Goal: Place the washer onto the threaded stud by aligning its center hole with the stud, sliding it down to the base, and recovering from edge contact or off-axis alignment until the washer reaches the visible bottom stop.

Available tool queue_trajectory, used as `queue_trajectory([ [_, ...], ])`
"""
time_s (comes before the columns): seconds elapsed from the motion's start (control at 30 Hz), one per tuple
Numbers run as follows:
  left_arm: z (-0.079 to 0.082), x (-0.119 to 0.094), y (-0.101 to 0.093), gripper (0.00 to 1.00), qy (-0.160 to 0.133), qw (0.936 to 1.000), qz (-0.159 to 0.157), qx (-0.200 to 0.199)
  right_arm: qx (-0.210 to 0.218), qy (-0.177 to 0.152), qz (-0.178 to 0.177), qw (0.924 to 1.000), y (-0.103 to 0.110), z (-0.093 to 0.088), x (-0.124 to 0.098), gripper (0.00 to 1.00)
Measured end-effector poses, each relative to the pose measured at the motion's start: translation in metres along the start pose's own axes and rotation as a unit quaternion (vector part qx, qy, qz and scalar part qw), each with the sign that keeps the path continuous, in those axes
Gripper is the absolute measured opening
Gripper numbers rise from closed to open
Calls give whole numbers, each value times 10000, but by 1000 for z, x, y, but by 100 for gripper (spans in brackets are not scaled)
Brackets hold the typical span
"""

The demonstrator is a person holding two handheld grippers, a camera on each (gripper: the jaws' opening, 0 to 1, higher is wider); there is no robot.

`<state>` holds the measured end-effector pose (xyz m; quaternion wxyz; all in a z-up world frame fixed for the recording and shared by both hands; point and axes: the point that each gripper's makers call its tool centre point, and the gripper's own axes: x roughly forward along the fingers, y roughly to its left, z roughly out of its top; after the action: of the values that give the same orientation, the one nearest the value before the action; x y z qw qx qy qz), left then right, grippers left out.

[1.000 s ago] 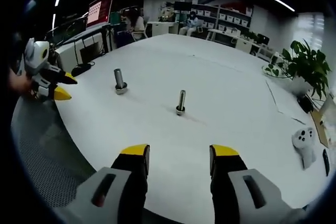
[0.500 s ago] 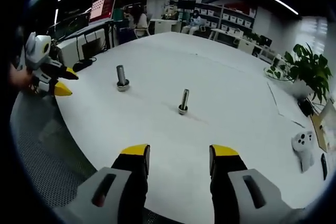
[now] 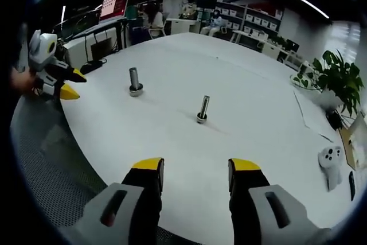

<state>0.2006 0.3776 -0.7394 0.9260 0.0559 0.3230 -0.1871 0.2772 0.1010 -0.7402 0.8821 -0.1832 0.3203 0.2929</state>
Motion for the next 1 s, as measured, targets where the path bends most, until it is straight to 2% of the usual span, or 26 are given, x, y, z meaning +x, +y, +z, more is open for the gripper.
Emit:
queue_trajectory([
  [1.0, 0, 0, -1, 39, 18, 10000, -9, 48, -56, 39, -8, 10000, 1, -1, 0, 48],
])
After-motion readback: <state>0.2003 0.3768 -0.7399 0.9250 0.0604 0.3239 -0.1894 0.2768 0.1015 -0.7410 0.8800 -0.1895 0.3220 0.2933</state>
